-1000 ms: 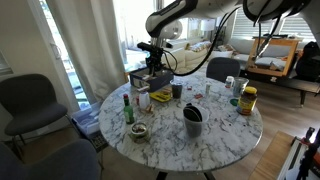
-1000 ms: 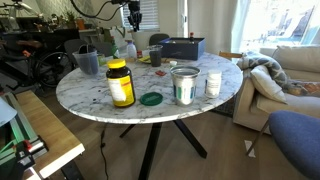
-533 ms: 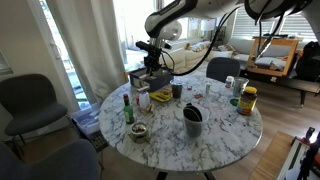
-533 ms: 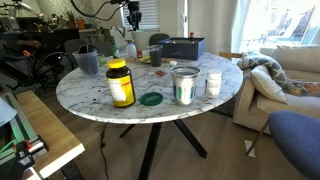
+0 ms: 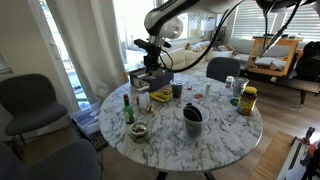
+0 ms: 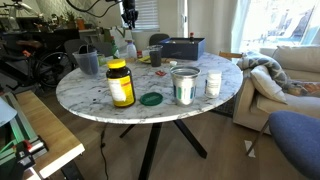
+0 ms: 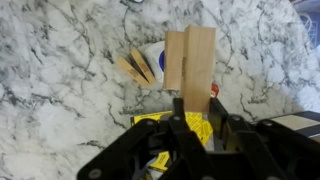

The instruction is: Pick up the wooden block on the table top and put it on the wooden block that is on top of the white bottle

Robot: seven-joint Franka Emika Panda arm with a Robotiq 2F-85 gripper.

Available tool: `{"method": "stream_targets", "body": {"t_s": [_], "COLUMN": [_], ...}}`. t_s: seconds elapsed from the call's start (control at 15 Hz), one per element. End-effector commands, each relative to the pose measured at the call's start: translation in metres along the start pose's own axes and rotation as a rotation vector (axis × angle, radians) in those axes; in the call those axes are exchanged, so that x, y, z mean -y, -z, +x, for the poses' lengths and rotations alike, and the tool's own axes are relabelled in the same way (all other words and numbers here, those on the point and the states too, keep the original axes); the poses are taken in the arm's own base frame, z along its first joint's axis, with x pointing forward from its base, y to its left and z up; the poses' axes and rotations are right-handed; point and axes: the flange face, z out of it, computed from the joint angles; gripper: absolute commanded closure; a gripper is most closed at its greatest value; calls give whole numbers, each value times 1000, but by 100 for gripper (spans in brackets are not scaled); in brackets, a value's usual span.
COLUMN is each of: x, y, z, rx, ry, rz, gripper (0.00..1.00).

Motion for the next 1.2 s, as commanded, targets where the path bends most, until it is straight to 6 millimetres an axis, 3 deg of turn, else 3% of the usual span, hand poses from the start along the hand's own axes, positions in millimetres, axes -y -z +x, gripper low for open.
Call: {"method": "stream_targets", "body": {"t_s": [0.0, 0.07, 0.13, 0.33, 0.4, 1.13], "x": [-38, -43, -18, -33, -34, -25], "y": [15, 16, 11, 16, 16, -19], "z": [1, 3, 3, 4, 4, 8], "rx": [-55, -67, -36, -48, -48, -47], "ry": [-57, -72, -37, -53, -53, -46], "rz": [37, 52, 32, 43, 42, 13], "gripper": [92, 92, 70, 70, 92, 92]}}
